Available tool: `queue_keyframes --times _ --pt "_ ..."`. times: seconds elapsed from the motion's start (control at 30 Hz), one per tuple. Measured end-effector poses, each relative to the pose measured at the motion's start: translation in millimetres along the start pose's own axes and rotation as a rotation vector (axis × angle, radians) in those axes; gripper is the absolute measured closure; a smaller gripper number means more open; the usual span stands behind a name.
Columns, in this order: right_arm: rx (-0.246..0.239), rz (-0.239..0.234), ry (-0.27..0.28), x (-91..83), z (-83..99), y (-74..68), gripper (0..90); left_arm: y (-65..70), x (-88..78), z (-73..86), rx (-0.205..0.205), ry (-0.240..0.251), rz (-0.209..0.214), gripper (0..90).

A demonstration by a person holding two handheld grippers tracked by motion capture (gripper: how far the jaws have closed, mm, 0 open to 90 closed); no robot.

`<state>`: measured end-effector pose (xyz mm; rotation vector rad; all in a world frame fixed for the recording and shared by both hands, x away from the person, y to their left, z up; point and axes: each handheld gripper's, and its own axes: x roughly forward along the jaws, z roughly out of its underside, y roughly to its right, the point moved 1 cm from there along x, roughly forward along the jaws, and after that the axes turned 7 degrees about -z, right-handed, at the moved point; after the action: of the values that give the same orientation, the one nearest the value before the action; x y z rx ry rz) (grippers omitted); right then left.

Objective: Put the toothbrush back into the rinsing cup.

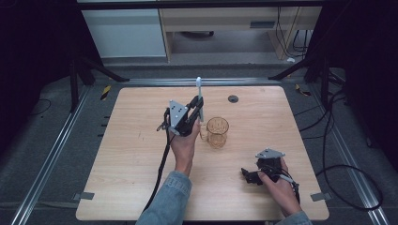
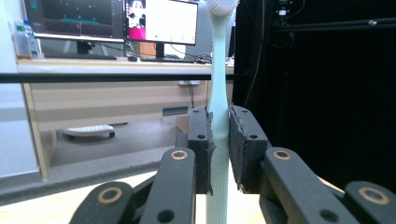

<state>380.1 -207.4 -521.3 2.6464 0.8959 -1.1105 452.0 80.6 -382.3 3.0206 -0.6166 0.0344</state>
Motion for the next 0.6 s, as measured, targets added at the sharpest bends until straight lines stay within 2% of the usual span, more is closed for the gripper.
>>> queue_keyframes --times 0.13,0.17,0.27,0.47,0.6 --pt "-0.009 -0.003 -0.001 0.0 0.0 0.2 0.6 0.9 0.4 1.1 -0.005 0.003 0.005 78.7" --pt "-0.036 0.005 0.003 0.9 0.5 1.5 0.6 2.2 -0.2 2.4 0.002 0.004 0.008 78.7" --pt "-0.038 0.003 0.004 1.0 0.5 1.5 0.6 2.7 -0.1 4.6 0.006 0.007 0.015 78.7" --pt "-0.036 0.001 0.003 1.0 0.5 1.1 0.6 0.7 -1.8 10.9 -0.01 0.02 0.023 78.7" --pt "-0.04 0.0 0.003 0.9 0.6 0.9 0.7 -0.1 -4.3 9.2 -0.008 0.035 0.022 78.7"
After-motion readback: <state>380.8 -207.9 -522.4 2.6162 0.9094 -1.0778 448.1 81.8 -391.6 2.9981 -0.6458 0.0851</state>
